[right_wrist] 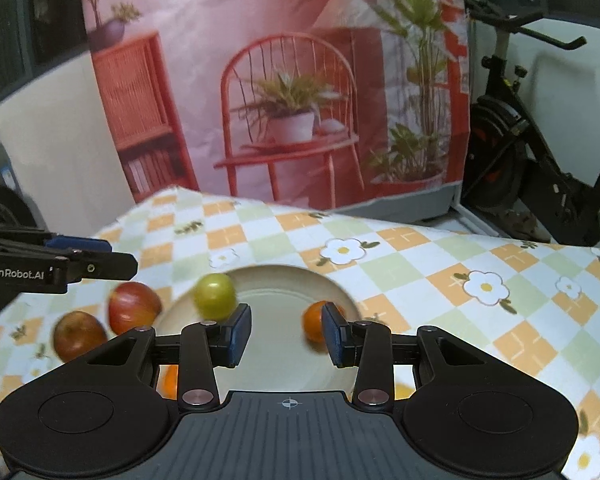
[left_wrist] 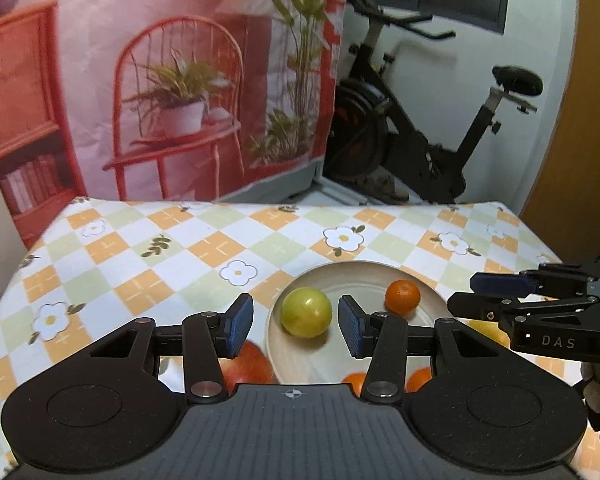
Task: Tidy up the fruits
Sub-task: 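Withdraw both tools from the plate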
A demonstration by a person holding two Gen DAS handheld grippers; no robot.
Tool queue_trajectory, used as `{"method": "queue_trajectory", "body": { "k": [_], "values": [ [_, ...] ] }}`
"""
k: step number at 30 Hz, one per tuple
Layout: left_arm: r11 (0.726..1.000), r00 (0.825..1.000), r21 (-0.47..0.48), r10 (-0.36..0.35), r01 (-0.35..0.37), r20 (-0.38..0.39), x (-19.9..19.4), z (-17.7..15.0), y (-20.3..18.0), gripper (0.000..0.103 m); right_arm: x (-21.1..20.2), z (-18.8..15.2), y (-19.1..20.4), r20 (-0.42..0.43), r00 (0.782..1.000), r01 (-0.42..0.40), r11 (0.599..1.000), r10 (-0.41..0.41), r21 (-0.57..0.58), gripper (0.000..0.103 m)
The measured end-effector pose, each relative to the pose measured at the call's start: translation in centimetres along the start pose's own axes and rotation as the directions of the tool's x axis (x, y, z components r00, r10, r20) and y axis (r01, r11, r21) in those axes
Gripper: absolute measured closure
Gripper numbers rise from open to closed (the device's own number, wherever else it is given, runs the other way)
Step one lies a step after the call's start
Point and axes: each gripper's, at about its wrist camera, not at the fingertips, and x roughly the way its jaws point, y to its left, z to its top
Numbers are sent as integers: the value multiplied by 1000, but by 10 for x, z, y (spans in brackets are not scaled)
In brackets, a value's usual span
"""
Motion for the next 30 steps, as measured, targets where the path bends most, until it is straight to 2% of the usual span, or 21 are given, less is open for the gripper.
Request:
{"method": "queue_trajectory", "body": {
  "k": [4, 11, 19, 30],
  "values": [
    [1000, 999, 12, 29, -29, 38, -24, -16, -3, 53, -16, -19, 17, 31, 999, -20, 1000, 20, 8, 67],
    [995, 997, -81, 61, -57, 47, -49, -48, 4, 53, -34, -56, 41, 55, 998, -30, 998, 27, 53, 67],
    [994, 995, -62, 89, -86, 43, -69, -81, 3, 53, -57, -100, 65, 53, 997, -63, 996, 60, 62, 66],
    [991, 994, -85, 109, -107, 20, -85, -112, 7, 53, -68, -114, 81, 19, 997, -78, 996, 78, 36, 66]
  ]
}}
